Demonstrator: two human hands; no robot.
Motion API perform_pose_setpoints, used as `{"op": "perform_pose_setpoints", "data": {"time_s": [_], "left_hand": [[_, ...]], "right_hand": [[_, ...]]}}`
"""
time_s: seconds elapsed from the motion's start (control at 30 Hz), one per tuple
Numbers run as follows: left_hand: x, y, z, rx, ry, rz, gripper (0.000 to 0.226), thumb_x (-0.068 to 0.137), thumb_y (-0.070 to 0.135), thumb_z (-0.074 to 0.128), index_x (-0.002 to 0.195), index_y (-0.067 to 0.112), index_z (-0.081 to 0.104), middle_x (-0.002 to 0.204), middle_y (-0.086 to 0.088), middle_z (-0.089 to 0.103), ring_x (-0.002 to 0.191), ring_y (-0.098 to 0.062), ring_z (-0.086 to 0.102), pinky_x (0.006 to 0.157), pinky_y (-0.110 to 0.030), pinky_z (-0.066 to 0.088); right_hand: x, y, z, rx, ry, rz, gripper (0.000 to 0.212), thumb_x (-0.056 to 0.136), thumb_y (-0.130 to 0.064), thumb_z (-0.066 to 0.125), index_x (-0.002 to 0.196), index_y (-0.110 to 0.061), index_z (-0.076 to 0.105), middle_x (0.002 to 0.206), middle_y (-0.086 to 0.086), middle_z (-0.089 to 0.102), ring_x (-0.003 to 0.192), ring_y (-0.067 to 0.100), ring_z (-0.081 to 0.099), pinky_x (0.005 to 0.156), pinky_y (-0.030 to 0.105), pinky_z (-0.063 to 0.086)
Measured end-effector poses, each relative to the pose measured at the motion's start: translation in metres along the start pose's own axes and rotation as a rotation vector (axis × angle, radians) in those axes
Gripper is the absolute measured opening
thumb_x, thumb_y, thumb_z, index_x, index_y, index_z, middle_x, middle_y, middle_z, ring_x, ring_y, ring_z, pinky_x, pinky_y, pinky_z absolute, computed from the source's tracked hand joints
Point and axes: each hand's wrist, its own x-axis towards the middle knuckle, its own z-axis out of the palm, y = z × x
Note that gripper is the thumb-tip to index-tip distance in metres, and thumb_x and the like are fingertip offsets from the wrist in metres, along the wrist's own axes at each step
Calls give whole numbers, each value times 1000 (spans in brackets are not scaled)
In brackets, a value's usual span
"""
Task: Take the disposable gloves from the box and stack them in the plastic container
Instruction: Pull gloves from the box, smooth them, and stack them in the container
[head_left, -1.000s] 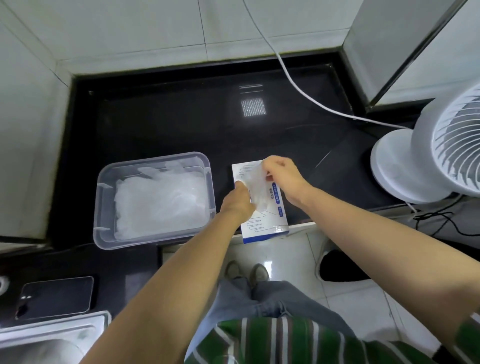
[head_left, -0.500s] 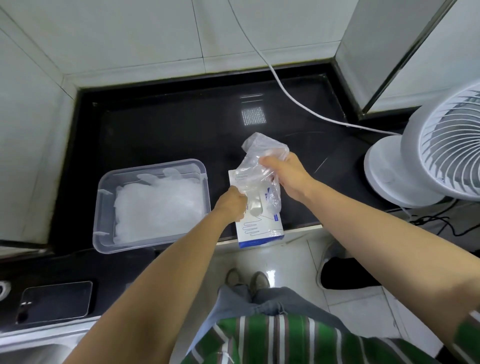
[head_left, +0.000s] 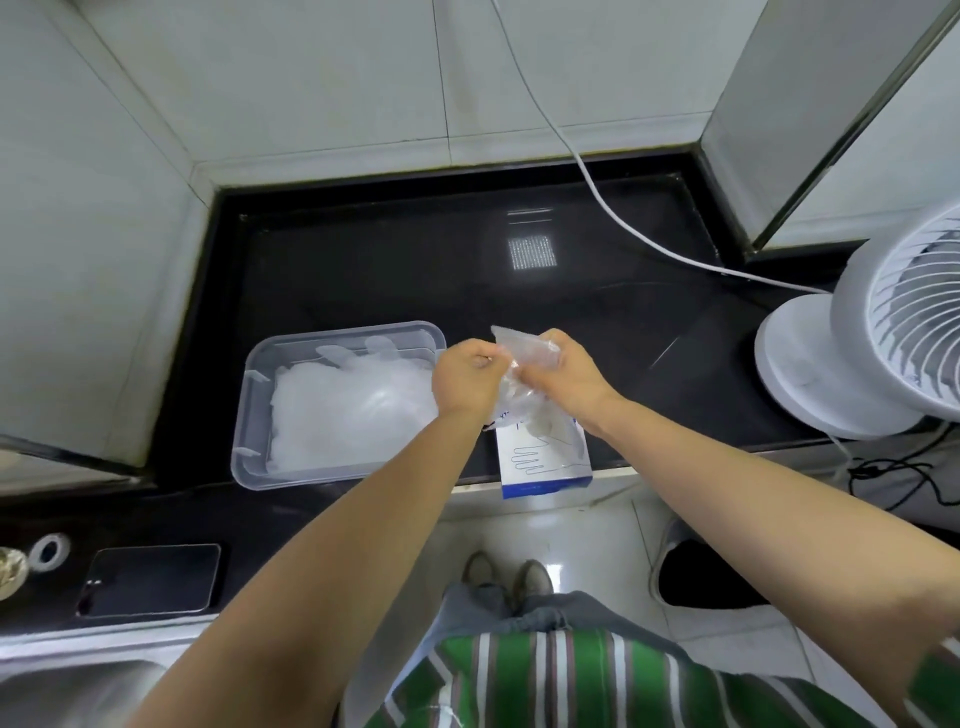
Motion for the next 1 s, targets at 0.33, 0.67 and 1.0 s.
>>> {"op": "perform_pose_setpoints", "data": {"time_s": [0.33,0.67,1.0], "left_hand": [[-3,18,-42,-528,-218,-37,19,78,16,45,75,1,57,72,-12,60,67,-23,59,65,-38,50],[8,-15,-101,-194,-598,-22,22,82,22,35,84,4,48,72,-24,47,50,-26,50,45,-27,43],[18,-43,-136,-45,-54,-50,20,96,24,54,90,6,59,64,-9,62,53,-16,59,58,-27,48]], "right_hand": [[-9,-14,0,480,-228,56,39,70,-32,52,102,-13,65,106,10,59,91,19,57,84,34,47],[-6,-36,18,279,-436,22,51,95,-52,51,120,-11,67,118,6,71,113,17,65,100,33,45],[11,-45,59,251,-180,-8,5,94,-10,63,94,-6,67,80,6,71,74,15,67,70,28,55]]}}
